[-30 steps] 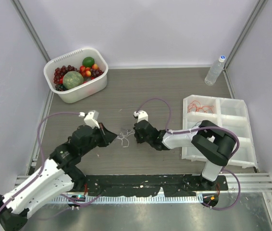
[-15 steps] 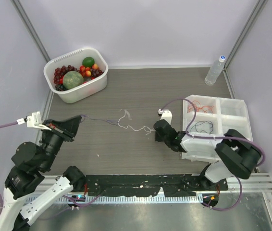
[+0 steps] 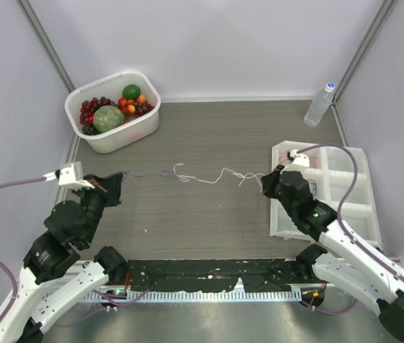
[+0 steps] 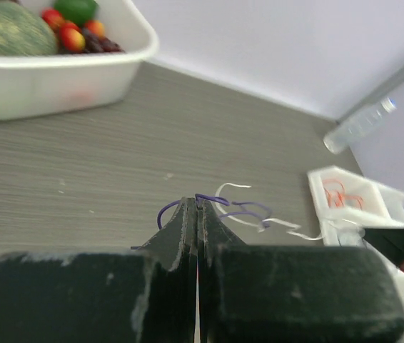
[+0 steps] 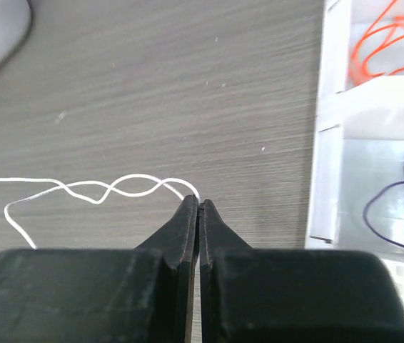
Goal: Untangle the cables
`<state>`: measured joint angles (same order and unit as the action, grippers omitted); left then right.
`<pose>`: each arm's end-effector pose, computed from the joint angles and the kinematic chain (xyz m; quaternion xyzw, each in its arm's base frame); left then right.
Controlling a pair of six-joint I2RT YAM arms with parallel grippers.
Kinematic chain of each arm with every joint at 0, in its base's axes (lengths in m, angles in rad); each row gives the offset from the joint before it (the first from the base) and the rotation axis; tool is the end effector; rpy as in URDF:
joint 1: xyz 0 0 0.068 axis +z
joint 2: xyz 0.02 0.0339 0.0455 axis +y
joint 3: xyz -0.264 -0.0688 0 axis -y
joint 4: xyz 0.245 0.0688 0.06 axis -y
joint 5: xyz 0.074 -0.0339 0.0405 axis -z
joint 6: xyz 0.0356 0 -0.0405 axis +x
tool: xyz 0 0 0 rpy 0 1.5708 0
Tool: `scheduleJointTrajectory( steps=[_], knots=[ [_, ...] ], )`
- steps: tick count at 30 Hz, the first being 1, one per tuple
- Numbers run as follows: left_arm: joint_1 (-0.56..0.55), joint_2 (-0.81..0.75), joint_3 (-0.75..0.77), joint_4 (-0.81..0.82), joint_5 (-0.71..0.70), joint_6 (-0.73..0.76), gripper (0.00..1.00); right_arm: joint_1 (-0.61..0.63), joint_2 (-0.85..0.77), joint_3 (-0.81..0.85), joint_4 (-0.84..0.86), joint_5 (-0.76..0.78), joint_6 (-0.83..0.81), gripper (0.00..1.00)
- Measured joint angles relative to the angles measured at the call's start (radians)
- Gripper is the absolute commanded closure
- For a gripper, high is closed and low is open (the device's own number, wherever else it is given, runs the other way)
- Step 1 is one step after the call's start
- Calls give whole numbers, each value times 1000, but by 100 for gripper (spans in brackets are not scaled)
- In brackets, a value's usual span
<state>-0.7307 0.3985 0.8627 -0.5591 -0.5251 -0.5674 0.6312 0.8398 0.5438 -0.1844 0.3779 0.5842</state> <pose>0.0664 -0.0356 0.3693 -0.1158 0.7264 -0.2397 0.6337 0.1616 0.1019 0.2465 0.0776 0.8419 0.1590 0.5099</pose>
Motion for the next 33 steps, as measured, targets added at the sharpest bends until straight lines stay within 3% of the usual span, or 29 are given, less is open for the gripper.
scheduleJointTrajectory(
  steps=[6,13,19,26,33],
  knots=[
    [0,-165,-74,48,-175,55,100,-66,-232,65,-182,-18,18,99],
    [0,-211,-187,66,-274,56,100,-68,-403,249,-500,239,137,99],
    [0,-202,-266,121,-257,18,100,-69,-580,338,-666,390,204,99],
    [0,-118,-342,143,-227,-55,100,-50,-637,531,-853,562,247,99],
    [0,-145,-380,160,-231,-105,100,69,-751,691,-919,723,280,99]
  ],
)
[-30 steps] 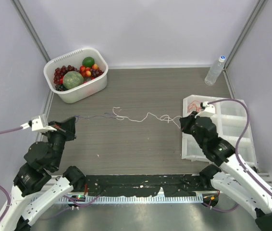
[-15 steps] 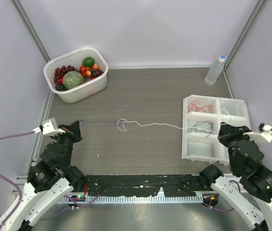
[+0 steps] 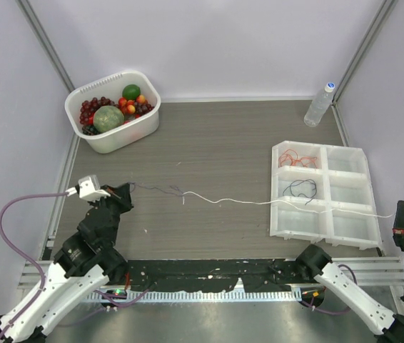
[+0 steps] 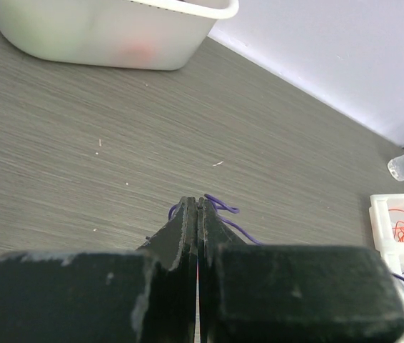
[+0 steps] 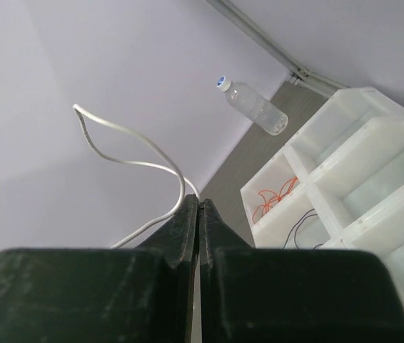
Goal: Untangle the cables
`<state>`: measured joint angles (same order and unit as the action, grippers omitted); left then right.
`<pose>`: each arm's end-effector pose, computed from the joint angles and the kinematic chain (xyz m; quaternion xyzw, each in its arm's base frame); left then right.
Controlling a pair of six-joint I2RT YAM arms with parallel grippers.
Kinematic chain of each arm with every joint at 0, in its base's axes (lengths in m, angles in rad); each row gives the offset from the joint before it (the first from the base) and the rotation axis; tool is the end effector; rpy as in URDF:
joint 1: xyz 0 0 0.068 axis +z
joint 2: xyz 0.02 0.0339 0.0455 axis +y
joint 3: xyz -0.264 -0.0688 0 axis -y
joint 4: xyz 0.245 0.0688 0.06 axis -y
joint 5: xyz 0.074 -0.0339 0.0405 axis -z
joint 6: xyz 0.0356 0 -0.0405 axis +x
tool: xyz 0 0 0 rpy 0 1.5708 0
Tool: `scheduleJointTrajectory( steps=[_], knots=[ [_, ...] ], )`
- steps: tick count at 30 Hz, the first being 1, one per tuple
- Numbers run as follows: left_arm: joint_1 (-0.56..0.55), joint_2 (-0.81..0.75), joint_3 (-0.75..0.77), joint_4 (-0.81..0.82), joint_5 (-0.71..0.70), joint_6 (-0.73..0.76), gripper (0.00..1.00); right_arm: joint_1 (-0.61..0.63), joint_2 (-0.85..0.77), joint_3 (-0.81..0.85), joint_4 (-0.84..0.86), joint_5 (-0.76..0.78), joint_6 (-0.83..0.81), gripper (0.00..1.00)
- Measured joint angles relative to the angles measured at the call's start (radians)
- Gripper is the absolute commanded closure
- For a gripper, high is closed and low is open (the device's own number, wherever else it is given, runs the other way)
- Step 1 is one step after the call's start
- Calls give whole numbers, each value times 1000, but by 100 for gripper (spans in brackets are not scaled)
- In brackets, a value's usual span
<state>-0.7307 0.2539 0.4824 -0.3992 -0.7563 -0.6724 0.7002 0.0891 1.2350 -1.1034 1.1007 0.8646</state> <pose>0.0818 -0.0405 0.2768 -0.2170 0.7174 -0.1707 0.6396 -0.0611 -0.0929 0.3888 0.4247 0.5568 0.1772 0.6915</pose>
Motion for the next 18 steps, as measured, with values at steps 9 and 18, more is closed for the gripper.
scheduleJointTrajectory(
  steps=[9,18],
  knots=[
    [0,49,-25,5,-7,-33,100,145,31,-27,-40,47,7,99],
    [0,-33,-24,-111,-186,-132,100,145,-14,44,-29,88,-53,99]
  ],
)
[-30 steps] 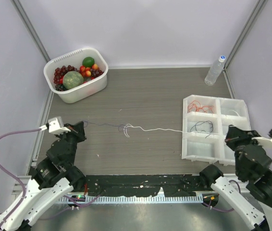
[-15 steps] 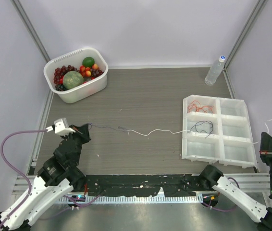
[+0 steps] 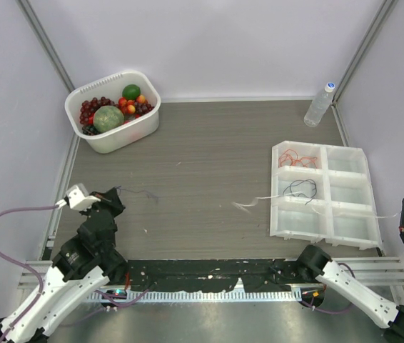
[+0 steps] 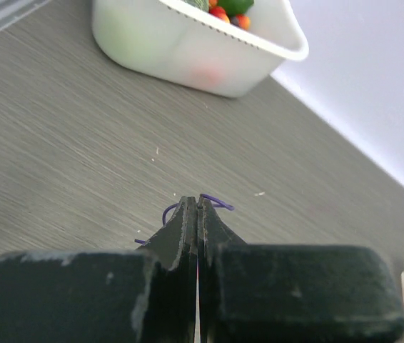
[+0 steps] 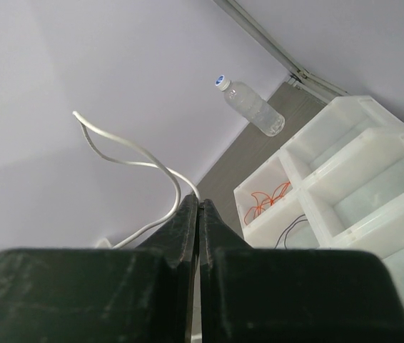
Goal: Untangle the cables
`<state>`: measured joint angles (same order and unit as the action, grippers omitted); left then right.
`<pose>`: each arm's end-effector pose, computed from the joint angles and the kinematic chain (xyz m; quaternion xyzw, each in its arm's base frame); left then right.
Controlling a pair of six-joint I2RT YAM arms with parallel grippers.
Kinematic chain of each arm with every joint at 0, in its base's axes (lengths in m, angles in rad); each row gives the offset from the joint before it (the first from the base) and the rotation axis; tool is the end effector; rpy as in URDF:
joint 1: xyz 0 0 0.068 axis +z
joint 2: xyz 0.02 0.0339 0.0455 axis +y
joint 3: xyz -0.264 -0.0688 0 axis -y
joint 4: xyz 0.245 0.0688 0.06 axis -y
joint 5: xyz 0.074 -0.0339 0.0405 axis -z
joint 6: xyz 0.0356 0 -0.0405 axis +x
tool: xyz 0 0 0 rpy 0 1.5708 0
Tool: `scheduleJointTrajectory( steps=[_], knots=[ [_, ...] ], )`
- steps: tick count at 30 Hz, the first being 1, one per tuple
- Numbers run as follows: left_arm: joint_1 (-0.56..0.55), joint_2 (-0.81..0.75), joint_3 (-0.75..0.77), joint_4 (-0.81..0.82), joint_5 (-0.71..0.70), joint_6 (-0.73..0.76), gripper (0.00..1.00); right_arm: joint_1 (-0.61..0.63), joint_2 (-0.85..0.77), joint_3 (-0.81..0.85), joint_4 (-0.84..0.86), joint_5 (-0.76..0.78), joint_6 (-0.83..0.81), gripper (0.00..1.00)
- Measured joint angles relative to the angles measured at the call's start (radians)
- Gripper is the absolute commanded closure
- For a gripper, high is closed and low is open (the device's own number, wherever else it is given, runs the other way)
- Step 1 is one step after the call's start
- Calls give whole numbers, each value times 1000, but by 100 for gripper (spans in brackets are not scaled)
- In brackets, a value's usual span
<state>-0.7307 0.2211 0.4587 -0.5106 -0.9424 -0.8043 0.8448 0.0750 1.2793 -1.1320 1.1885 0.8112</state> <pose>0.0772 -0.0305 0.2618 -0.3003 0.6994 -0.1136 0.6386 -0.0579 -0.1150 0.3898 0.4004 0.5711 0.1890 0.6912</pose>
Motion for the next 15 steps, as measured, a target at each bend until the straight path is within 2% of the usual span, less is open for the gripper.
scheduleJointTrajectory(
  steps=[4,9,15],
  knots=[
    [0,-69,3,-37,-60,-34,100,0,0,-4,6,0,-8,99],
    [0,-60,13,-43,-74,-50,100,0,0,-41,44,-6,-9,99],
    [0,95,14,61,68,-30,100,2,29,-215,183,-108,-18,99]
  ],
)
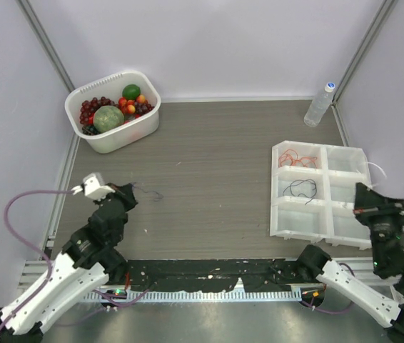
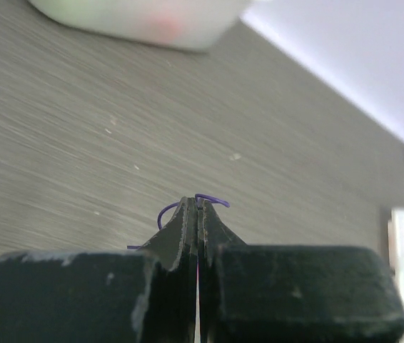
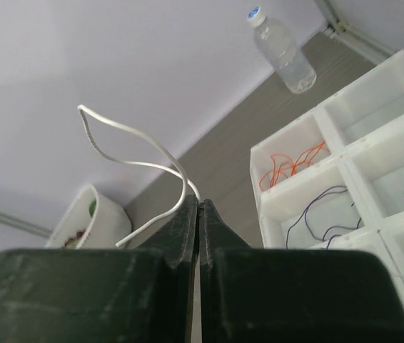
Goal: Untangle the cables
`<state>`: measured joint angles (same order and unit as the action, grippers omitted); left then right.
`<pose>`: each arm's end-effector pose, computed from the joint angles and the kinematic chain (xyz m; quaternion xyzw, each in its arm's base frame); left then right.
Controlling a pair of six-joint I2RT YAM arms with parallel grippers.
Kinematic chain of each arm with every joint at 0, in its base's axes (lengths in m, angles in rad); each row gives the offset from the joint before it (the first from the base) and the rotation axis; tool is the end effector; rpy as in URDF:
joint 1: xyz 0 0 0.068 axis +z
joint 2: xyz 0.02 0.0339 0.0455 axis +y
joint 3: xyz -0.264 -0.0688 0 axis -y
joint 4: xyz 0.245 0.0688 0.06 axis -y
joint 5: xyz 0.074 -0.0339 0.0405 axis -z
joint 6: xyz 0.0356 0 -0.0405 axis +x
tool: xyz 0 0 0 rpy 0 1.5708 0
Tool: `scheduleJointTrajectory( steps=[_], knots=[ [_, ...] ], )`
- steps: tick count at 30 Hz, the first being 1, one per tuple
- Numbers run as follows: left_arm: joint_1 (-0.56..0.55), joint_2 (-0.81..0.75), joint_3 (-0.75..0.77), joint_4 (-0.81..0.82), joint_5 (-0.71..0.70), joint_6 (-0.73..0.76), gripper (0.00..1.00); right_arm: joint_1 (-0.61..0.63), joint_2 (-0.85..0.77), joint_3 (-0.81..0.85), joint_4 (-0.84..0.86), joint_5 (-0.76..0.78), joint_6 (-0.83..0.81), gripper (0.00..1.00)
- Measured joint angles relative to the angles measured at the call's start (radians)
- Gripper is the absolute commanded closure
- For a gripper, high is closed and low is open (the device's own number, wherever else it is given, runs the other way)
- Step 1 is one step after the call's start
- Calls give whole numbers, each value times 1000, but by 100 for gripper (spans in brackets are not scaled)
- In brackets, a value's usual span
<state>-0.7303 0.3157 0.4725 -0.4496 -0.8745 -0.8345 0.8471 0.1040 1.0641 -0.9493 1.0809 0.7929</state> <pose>0.0885 -0.0426 0.2650 -0.2901 0.7130 -0.1398 0.6228 -0.0165 -0.0661 0.3770 0.3493 0.6127 0.1988 0.6804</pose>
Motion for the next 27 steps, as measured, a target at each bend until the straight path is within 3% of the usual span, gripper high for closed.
scheduleJointTrajectory(
  steps=[11,18,27],
  knots=[
    [0,531,-6,266,395,3,100,2,433,-49,136,-246,-67,99],
    [0,660,-67,483,552,-40,100,3,341,-38,109,-342,-95,99],
    [0,838,-85,649,717,-46,100,3,311,206,151,-539,-181,99]
  ],
)
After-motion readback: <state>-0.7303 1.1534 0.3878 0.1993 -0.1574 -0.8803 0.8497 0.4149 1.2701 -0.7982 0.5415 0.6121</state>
